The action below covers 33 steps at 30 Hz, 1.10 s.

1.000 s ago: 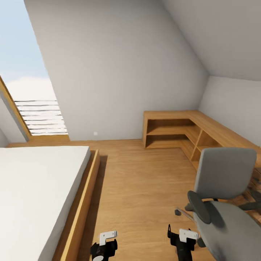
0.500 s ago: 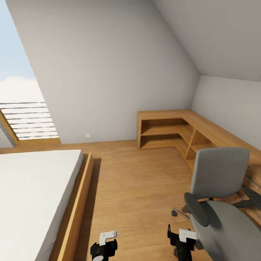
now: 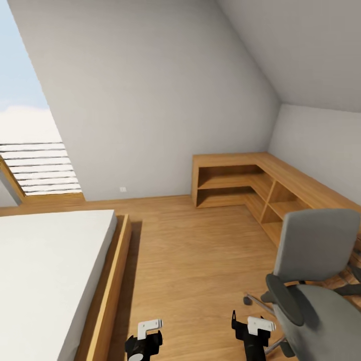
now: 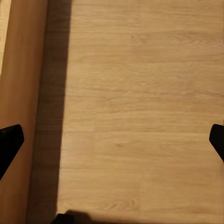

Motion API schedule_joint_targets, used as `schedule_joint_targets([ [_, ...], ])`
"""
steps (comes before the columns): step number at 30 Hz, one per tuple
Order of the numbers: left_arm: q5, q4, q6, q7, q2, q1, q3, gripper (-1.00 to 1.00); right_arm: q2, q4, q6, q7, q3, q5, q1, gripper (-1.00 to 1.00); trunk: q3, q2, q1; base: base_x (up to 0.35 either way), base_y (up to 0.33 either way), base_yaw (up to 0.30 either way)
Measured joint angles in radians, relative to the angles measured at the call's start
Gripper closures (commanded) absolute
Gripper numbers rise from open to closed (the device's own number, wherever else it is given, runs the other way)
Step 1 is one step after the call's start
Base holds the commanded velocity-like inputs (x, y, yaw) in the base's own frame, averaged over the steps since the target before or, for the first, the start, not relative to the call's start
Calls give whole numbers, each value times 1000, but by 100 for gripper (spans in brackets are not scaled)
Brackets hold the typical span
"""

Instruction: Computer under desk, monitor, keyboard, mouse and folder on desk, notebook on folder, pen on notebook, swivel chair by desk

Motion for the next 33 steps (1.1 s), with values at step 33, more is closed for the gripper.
schedule_joint_targets([
  [33,1,1,0,0,0,0,0,-100,0,0,0,0,0,0,0,-100,0,0,-1,222,25,0],
])
